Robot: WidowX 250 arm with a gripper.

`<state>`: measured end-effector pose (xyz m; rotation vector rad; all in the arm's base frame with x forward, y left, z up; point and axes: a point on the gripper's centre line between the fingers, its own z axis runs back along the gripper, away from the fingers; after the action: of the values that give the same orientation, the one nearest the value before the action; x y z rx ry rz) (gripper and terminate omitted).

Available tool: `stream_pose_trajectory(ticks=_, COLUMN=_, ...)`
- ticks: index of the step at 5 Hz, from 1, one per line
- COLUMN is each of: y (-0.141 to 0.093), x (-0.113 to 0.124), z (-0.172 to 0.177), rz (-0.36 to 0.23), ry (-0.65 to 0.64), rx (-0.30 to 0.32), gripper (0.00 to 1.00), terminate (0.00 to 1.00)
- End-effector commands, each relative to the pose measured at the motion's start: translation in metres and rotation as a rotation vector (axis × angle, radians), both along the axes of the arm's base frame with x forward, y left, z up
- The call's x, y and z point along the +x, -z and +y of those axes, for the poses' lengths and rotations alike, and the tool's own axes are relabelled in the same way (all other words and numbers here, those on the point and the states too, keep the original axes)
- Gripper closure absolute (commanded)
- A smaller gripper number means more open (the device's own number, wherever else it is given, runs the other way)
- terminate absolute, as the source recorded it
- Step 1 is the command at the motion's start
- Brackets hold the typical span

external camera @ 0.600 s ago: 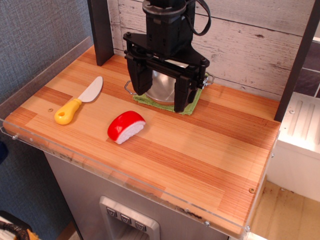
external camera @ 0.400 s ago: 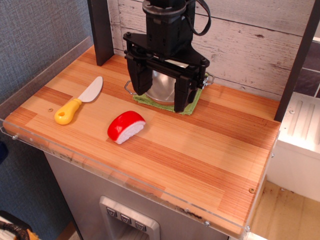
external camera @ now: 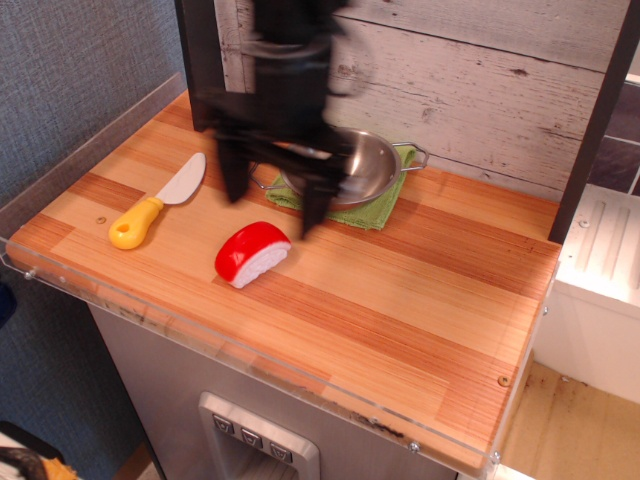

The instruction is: Move the nife from left side to right side on the table

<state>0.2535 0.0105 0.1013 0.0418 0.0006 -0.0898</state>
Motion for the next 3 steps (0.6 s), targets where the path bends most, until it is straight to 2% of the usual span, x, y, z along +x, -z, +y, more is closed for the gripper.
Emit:
stream_pose_trajectory(ticks=1, y=-0.001, x=-0.005, z=0.078, rz=-0.104, ry=-0.059, rx=0.088, gripper=0.00, terminate=0.00)
stream_pose_trajectory(ticks=2, y=0.025, x=0.003, z=0.098, rz=-0.133, ry=-0.073, rx=0.067, gripper=0.00, terminate=0.00)
stream_pose_trajectory(ticks=3, y=0.040, x=0.015, z=0.099, rz=-0.123, ry=-0.059, rx=0.118, gripper=0.00, terminate=0.00)
